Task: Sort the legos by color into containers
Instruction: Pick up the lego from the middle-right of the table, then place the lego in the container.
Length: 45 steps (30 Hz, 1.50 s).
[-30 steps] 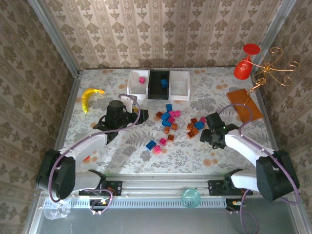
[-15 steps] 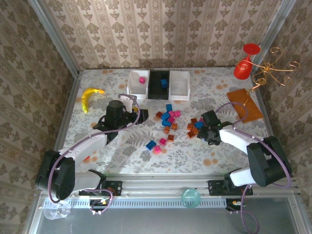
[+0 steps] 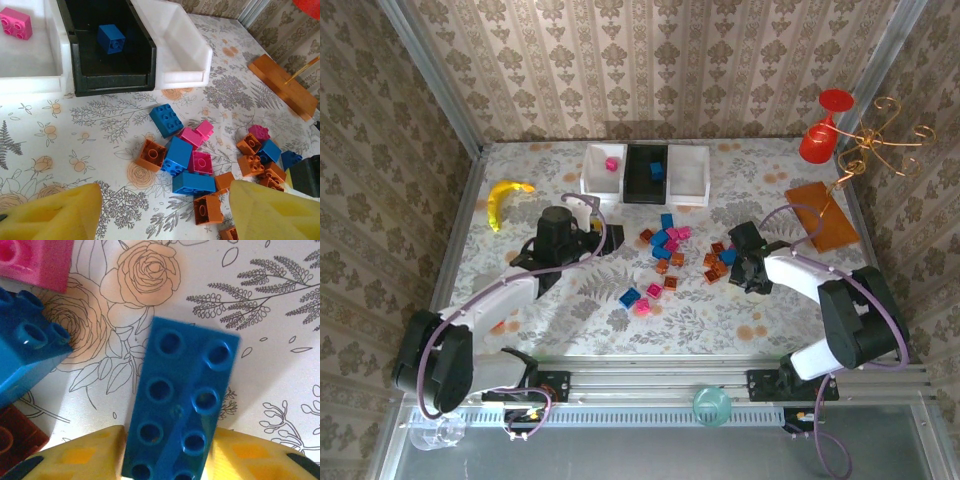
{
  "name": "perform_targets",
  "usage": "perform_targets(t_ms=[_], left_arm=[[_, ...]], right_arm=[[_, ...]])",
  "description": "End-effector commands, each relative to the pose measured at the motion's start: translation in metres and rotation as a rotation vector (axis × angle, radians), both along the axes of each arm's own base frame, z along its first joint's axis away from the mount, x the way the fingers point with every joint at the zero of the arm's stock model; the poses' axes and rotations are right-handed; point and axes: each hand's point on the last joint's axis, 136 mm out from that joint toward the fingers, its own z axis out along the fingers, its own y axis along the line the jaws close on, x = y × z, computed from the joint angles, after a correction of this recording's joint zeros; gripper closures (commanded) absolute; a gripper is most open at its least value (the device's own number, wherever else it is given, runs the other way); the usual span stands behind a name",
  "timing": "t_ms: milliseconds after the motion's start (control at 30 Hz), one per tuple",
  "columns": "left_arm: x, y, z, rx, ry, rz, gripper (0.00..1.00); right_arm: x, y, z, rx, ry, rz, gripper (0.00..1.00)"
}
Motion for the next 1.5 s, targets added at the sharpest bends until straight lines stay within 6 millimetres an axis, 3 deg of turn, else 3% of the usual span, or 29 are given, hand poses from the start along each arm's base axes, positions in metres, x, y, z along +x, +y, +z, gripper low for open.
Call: perform_targets(t_ms=[0,167,267,467,633,800,1100,1200,1267,1367,1467], left_arm=[[0.000,0.005,0.003,-0.003,-0.020,0.010,0.31],[0.000,0.006,0.004,-0.008,-0.022,0.011,0.31],[0.000,0.007,0.005,-0.010,-0.026,0.016,0.31],[0.006,0.010,0.002,-0.001,-0.022,0.039,0.31],[0.008,0.011,0.001,0.005,-0.017,0.051,0.30],[0.015,0.024,-0.005,0.039,-0.002,0.086,0.28],[0.007,0.023,-0.020,0.051,0.067,0.051,0.20],[0.002,0.022,-0.026,0.049,0.093,0.038,0.19],[-0.002,0.023,-0.029,0.051,0.106,0.035,0.19],[-0.007,0.025,-0.033,0.052,0.124,0.043,0.19],[-0.016,0.021,-0.036,0.050,0.136,0.028,0.19]], right_arm=[[0.042,0.011,0.007,0.041,-0.151,-0.028,0.59],[0.045,0.001,0.031,-0.004,-0.218,-0.030,0.65],[0.056,0.005,0.069,0.009,-0.349,0.008,0.68],[0.104,0.069,0.133,0.163,-0.537,0.213,0.69],[0.159,0.127,0.156,0.245,-0.605,0.345,0.69],[0.214,0.184,0.155,0.310,-0.618,0.436,0.69],[0.294,0.235,0.130,0.368,-0.607,0.466,0.68],[0.310,0.240,0.117,0.369,-0.580,0.461,0.65],[0.317,0.240,0.121,0.373,-0.586,0.461,0.61],[0.318,0.237,0.143,0.390,-0.613,0.476,0.52],[0.305,0.232,0.175,0.405,-0.654,0.509,0.44]])
